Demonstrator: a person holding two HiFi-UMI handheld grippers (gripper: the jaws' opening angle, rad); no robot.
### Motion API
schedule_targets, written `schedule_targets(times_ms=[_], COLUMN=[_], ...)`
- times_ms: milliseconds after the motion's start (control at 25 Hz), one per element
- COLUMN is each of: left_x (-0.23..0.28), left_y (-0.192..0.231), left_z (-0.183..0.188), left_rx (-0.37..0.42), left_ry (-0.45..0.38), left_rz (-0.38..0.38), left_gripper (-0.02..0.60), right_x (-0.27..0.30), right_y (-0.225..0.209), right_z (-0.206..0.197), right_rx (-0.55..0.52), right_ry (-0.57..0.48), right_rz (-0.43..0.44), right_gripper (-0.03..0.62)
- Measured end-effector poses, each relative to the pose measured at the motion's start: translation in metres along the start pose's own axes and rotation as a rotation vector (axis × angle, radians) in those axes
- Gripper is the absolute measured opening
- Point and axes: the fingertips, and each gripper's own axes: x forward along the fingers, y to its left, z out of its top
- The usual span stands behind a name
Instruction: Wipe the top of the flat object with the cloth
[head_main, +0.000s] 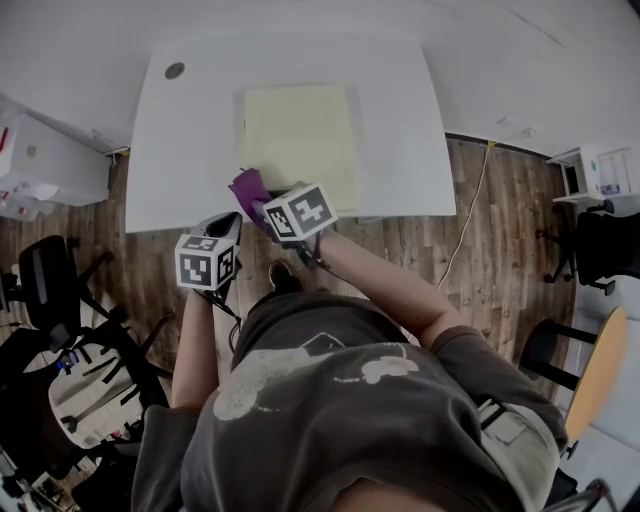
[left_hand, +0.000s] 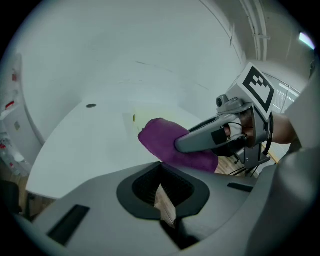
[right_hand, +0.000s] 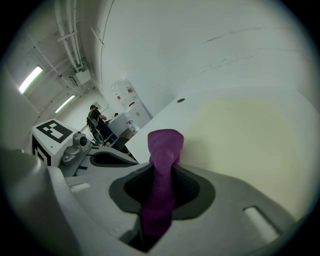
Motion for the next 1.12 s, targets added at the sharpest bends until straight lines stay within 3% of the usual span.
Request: schedule_targets(times_ms=[360,800,1120], left_x=[0.004,0.02,0.027], left_y=[-0.021,-0.038,-0.037], left_z=[0.002,0.006,0.001], left_rx=[0.023,0.059,0.036], left_ry=[0.004,0.022,0.064], left_rz=[-0.025,-0.054,-0.045], left_gripper=[-0.003,-0.003,-0.003], right_x=[-0.014,-0.055,-0.086], right_y=[-0.017,-0.064,-0.099], right_z=[-0.008,-0.028,-0.042], right_rx=[0.003,0.087,0.165], right_ry=[-0.011,-0.04,-0.082], right_rz=[-0.054,-0.151,-0.224], right_gripper=[0.092,0.092,0.092])
